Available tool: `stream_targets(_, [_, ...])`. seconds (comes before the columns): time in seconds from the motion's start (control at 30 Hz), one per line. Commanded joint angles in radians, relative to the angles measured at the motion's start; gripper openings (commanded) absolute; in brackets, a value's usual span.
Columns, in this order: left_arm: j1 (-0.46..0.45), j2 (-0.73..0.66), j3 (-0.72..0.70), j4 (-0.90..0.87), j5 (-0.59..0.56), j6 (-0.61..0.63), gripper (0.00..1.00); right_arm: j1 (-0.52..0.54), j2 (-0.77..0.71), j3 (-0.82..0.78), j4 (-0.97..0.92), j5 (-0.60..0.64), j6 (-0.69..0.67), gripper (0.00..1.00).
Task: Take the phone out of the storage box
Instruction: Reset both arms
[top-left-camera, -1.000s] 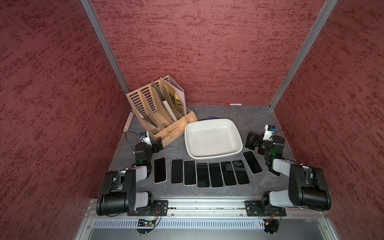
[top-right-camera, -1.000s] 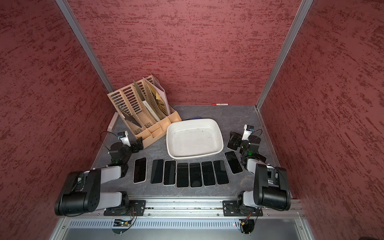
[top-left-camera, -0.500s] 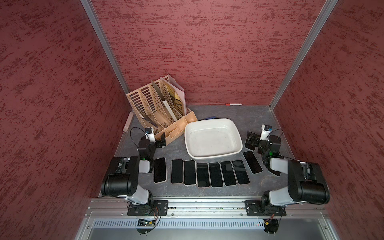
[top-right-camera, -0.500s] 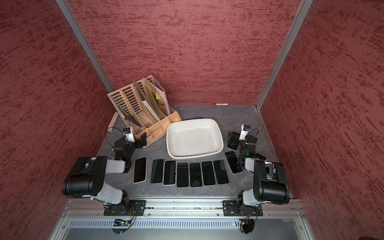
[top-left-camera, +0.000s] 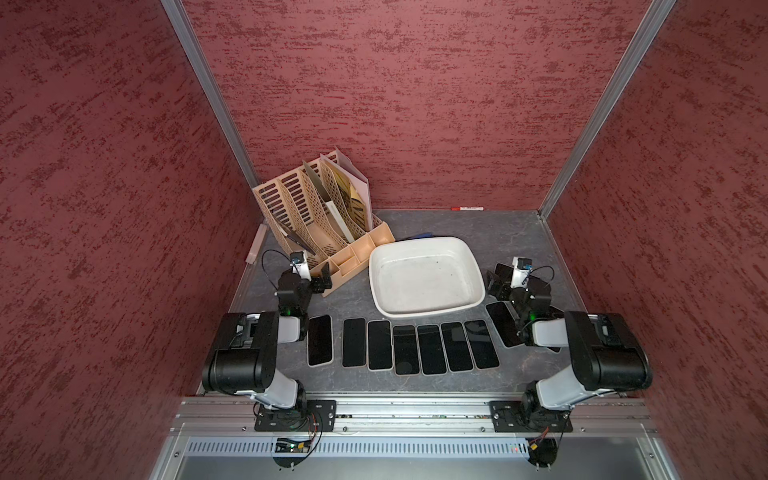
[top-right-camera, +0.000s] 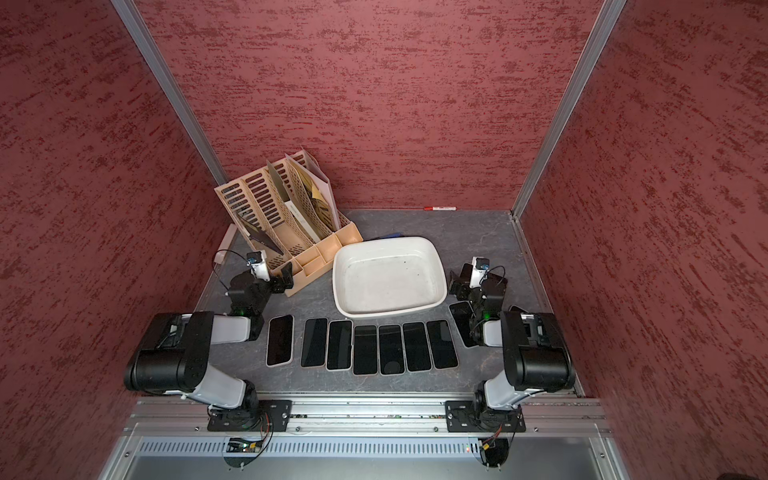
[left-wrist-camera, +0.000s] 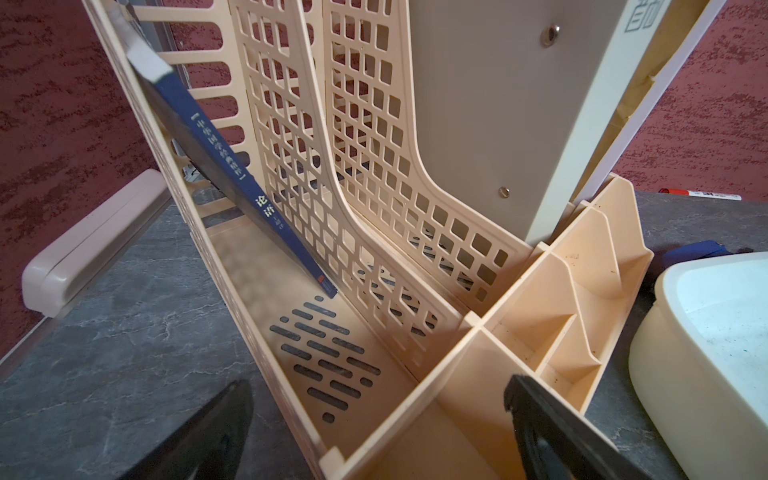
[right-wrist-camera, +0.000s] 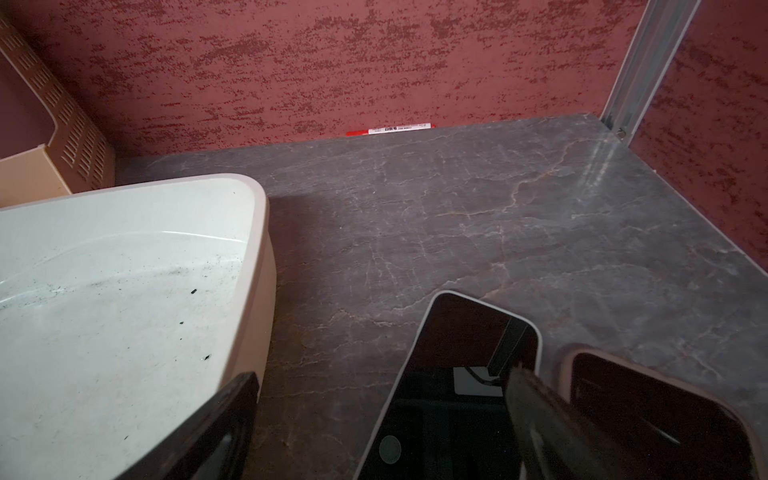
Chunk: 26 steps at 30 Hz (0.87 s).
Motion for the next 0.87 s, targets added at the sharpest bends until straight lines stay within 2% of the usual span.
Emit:
stream_targets(0.0, [-0.008, 0.006, 0.008, -0.002, -0.016, 0.02, 1.0, 0.028, -0.006, 0.044, -0.022, 0.054, -0.035, 0.99])
stream_targets(0.83, [-0.014, 0.005, 0.007, -0.001, -0.026, 0.021, 1.0, 0.044, -0.006, 0.046, -0.024, 0.05, -0.053, 0.98])
